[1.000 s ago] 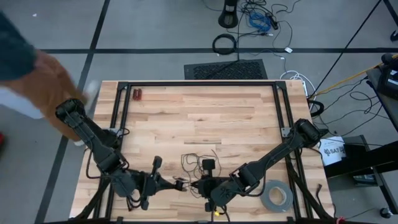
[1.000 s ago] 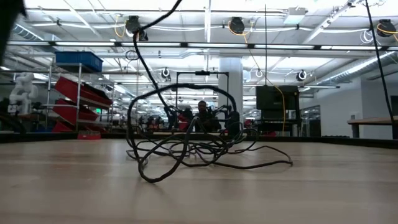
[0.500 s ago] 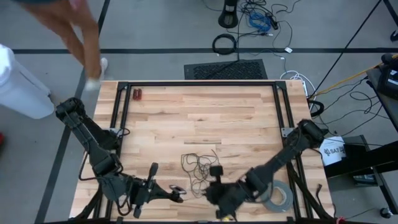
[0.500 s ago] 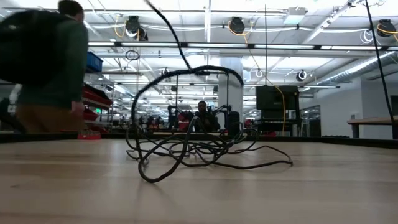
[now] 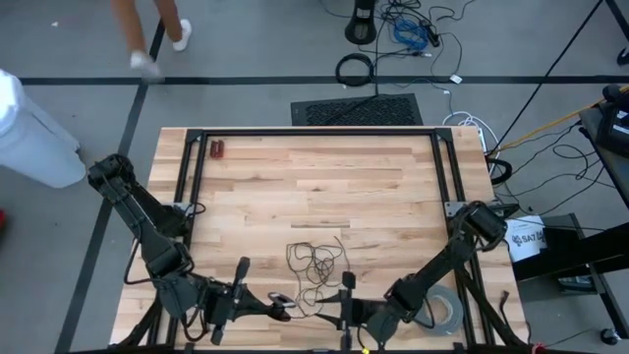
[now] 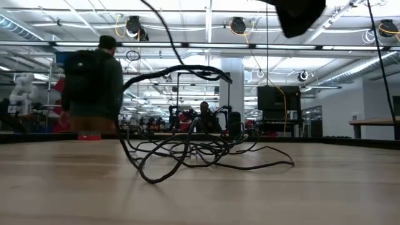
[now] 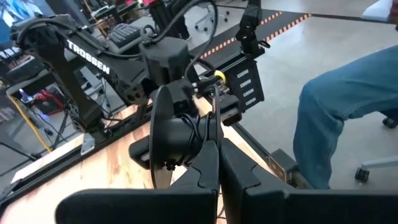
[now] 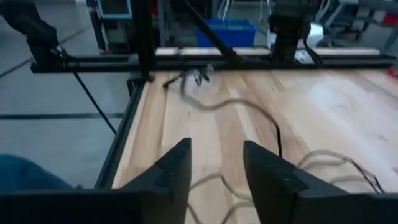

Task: Coil cords
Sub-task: Coil the black wire on the spool

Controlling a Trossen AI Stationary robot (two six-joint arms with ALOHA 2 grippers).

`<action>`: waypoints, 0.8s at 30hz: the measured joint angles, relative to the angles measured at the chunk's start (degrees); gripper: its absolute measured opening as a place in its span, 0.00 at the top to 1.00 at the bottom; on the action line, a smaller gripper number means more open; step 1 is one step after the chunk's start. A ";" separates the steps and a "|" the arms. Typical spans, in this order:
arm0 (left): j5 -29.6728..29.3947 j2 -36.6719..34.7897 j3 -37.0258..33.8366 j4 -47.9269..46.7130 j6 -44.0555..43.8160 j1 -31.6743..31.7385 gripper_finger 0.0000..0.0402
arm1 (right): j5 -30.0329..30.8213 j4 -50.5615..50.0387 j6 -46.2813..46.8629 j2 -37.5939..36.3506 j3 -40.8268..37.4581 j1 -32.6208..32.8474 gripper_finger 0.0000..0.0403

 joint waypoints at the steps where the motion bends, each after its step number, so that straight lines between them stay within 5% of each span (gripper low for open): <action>1: -0.01 0.00 0.00 -0.09 0.04 0.00 1.00 | -0.33 0.21 -0.22 0.11 0.05 -0.47 0.64; 7: -0.01 0.00 0.00 0.00 0.00 0.07 1.00 | -2.27 -1.76 -2.39 0.28 0.03 -3.35 0.53; 13: 1.29 0.00 0.00 1.22 -0.02 0.04 1.00 | -8.71 -2.62 -4.63 0.26 0.05 -6.80 0.55; 19: 1.42 0.00 0.00 1.18 -0.09 0.04 1.00 | -10.73 -2.73 -4.95 0.26 0.05 -8.93 0.66; 24: 1.54 0.00 0.02 1.16 -0.05 0.00 1.00 | -13.42 -2.79 -5.51 0.26 0.05 -9.29 0.86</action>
